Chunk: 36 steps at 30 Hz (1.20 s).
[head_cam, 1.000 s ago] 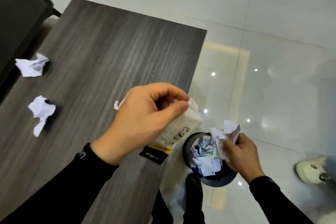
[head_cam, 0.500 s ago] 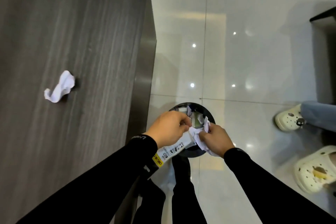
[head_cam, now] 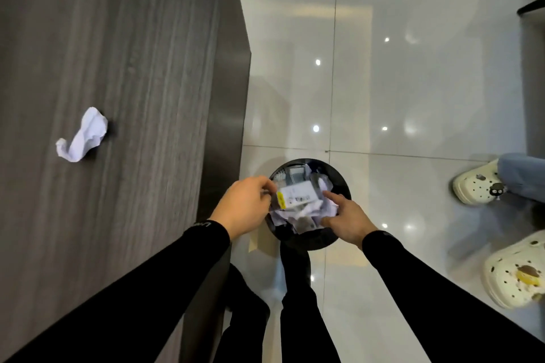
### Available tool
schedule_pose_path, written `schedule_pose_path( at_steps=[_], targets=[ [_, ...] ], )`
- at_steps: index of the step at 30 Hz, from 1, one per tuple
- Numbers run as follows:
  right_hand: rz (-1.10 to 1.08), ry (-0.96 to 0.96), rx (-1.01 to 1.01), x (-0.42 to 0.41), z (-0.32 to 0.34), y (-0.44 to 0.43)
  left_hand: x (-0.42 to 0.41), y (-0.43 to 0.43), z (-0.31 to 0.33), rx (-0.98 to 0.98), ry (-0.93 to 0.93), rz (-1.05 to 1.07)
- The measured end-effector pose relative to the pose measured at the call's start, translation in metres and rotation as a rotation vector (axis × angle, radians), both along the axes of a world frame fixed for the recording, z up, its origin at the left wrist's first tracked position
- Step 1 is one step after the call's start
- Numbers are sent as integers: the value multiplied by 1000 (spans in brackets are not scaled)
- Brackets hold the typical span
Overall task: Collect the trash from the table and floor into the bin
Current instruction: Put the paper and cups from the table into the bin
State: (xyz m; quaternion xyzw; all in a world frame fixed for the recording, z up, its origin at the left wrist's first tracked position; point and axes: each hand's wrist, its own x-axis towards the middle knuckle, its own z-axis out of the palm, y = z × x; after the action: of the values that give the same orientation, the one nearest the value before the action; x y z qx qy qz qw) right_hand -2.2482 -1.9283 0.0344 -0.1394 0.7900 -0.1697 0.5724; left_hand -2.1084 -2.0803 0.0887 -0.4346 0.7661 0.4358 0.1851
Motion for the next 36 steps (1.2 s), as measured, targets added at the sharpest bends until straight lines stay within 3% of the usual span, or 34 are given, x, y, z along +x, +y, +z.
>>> schedule_pose_path(
  at_steps=[4, 11, 16, 19, 21, 23, 27, 30, 33, 36],
  targets=[
    [-16, 152, -62, 10, 22, -36, 17, -28, 27, -71, 82, 66],
    [31, 247, -481, 78, 84, -184, 97, -102, 67, -331, 189, 334],
    [392, 331, -585, 152, 106, -264, 179, -144, 77, -376, 122, 548],
    [563, 356, -526, 197, 100, -294, 234, -154, 74, -409, 63, 676],
    [688, 472, -462, 222, 93, -308, 273, -157, 71, -465, 16, 797],
    [806, 572, -520, 235, 84, -316, 305, -161, 67, -582, -29, 902],
    [768, 549, -666, 259, 75, -334, 350, -186, 61, -759, -37, 1028],
    [678, 456, -702, 281, 81, -359, 366, -220, 54, -611, -71, 989],
    [679, 381, -776, 305, 94, -391, 373, -246, 36, -429, -126, 689],
    [786, 398, -874, 331, 107, -435, 379, -248, 18, -501, -186, 517]
  ],
)
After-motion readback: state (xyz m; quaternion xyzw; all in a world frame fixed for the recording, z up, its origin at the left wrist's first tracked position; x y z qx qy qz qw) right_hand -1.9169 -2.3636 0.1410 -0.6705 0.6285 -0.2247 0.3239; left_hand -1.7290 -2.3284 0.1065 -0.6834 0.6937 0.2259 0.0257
